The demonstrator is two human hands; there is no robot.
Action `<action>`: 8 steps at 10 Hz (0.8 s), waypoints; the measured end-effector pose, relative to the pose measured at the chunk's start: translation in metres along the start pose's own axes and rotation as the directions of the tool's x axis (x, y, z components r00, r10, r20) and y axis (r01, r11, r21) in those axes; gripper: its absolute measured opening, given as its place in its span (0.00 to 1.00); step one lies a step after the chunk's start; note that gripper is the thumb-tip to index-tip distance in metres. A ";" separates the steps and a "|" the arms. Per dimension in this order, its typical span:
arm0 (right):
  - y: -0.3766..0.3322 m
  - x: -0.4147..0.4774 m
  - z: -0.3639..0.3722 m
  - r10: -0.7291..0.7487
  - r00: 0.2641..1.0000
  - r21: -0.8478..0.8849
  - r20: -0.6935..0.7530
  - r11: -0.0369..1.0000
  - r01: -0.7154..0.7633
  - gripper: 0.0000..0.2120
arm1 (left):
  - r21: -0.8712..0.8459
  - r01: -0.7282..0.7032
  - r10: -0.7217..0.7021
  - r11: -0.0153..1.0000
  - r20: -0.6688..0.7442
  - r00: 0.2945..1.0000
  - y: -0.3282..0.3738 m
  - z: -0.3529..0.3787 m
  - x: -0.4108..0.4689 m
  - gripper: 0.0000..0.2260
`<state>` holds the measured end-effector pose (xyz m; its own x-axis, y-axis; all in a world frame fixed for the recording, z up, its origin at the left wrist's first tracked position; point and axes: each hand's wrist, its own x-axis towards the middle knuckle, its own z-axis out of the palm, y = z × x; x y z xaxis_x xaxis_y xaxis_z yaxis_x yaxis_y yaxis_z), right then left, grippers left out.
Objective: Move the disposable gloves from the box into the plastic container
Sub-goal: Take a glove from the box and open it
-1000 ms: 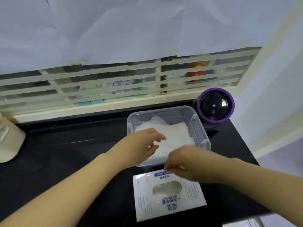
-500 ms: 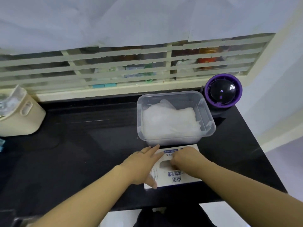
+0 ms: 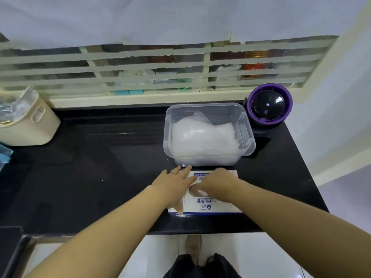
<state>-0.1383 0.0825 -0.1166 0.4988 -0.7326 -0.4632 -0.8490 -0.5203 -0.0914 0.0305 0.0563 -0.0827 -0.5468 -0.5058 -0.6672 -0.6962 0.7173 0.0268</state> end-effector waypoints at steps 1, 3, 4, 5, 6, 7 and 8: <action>0.001 0.013 0.003 -0.163 0.987 -0.321 0.013 0.934 0.158 0.13 | 0.033 0.033 -0.034 0.999 0.023 0.999 0.004 -0.002 0.002 0.47; -0.007 -0.008 -0.005 -0.070 0.997 -0.166 -0.016 0.984 0.066 0.09 | 0.054 0.062 -0.064 0.997 0.046 0.997 0.007 -0.003 0.003 0.48; -0.002 -0.013 0.001 -0.070 0.977 -0.025 -0.202 0.998 0.066 0.12 | 0.032 0.060 -0.061 0.998 0.048 0.997 0.006 -0.006 0.002 0.49; -0.005 -0.027 -0.002 0.026 0.926 0.222 -0.377 0.973 0.063 0.13 | 0.028 0.053 -0.055 0.998 0.065 0.996 0.005 -0.006 0.000 0.49; -0.013 -0.046 -0.020 0.315 0.710 0.548 -0.630 0.828 0.119 0.08 | 0.044 0.037 -0.040 0.998 0.063 0.997 0.006 -0.008 -0.003 0.48; -0.011 -0.064 -0.054 0.636 0.560 0.827 -0.531 0.533 0.179 0.07 | 0.005 0.028 -0.028 1.000 0.038 0.999 0.004 -0.008 -0.005 0.45; 0.002 -0.074 -0.069 0.673 0.703 0.973 -0.231 0.154 0.173 0.07 | -0.017 0.008 -0.008 1.000 0.016 1.000 0.001 -0.007 -0.009 0.46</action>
<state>-0.1645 0.1057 -0.0218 -0.1808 -0.9663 -0.1832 -0.2134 0.2203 -0.9518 0.0319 0.0581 -0.0715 -0.5337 -0.5034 -0.6795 -0.7083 0.7050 0.0339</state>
